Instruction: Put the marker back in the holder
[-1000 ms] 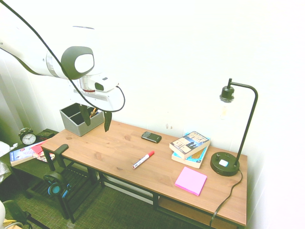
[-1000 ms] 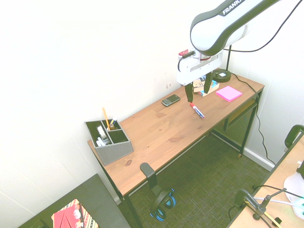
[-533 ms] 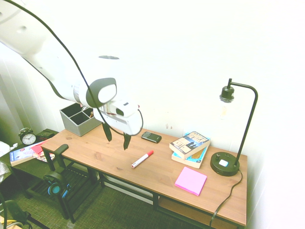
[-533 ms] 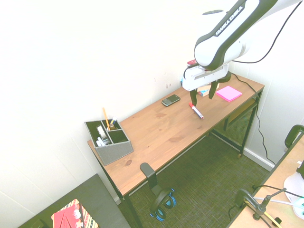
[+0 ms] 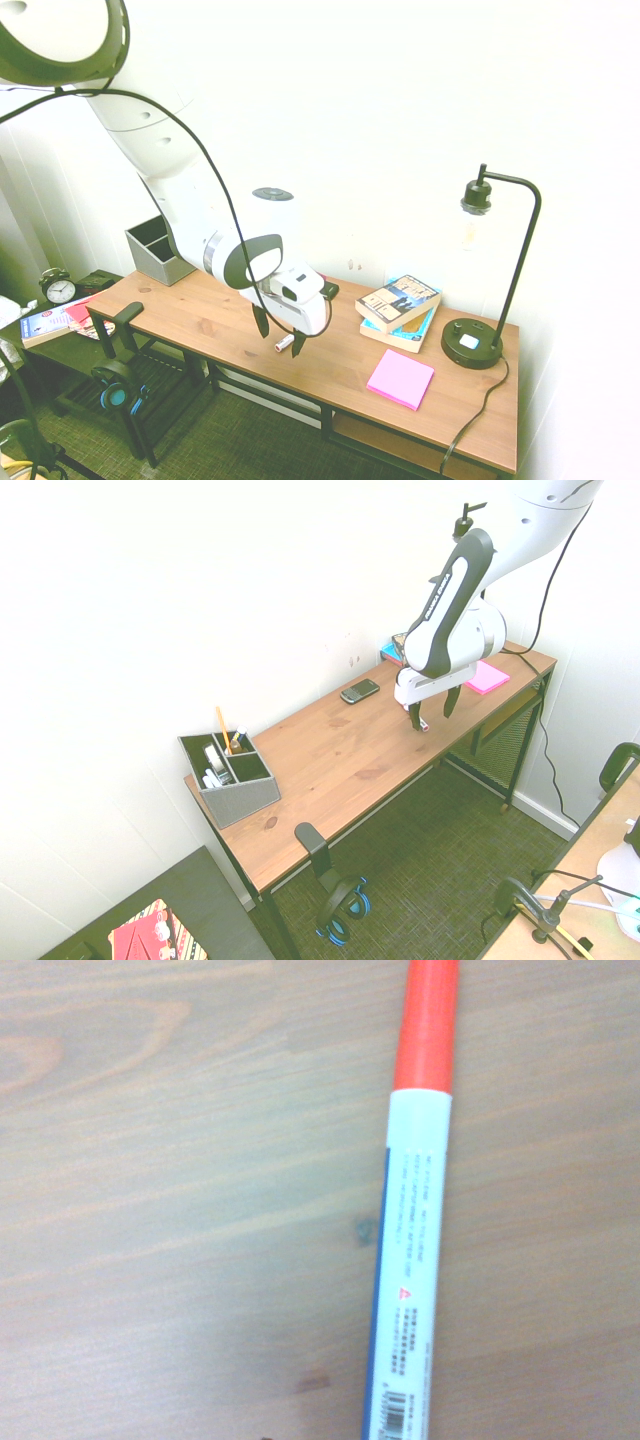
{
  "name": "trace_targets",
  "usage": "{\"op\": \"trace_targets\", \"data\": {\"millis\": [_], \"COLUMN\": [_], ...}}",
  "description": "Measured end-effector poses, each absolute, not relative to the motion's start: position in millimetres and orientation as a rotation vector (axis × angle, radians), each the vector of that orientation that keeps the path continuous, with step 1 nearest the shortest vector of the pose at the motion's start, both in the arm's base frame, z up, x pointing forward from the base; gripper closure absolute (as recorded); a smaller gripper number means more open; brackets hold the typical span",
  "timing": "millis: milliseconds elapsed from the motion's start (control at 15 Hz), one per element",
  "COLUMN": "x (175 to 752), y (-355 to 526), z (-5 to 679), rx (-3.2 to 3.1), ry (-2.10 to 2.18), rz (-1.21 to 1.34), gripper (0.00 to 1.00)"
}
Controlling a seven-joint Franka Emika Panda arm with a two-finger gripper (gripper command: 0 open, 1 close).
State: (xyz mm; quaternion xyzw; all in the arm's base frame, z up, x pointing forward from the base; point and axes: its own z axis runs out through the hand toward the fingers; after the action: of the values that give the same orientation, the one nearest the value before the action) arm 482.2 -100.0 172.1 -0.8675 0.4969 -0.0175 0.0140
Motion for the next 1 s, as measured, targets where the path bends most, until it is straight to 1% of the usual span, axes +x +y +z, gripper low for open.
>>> {"op": "trace_targets", "data": {"millis": [333,667,1000], "x": [489.5,511.9,512.9], "y": [-99.6,-106.8,-116.6], "z": [163.4,156.9,156.5], "rx": [-2.683,-2.669,-2.673], "ry": [1.538,1.532,1.530], "rz": [-0.061,-0.074,-0.063], "gripper": [1.00,1.00,1.00]}}
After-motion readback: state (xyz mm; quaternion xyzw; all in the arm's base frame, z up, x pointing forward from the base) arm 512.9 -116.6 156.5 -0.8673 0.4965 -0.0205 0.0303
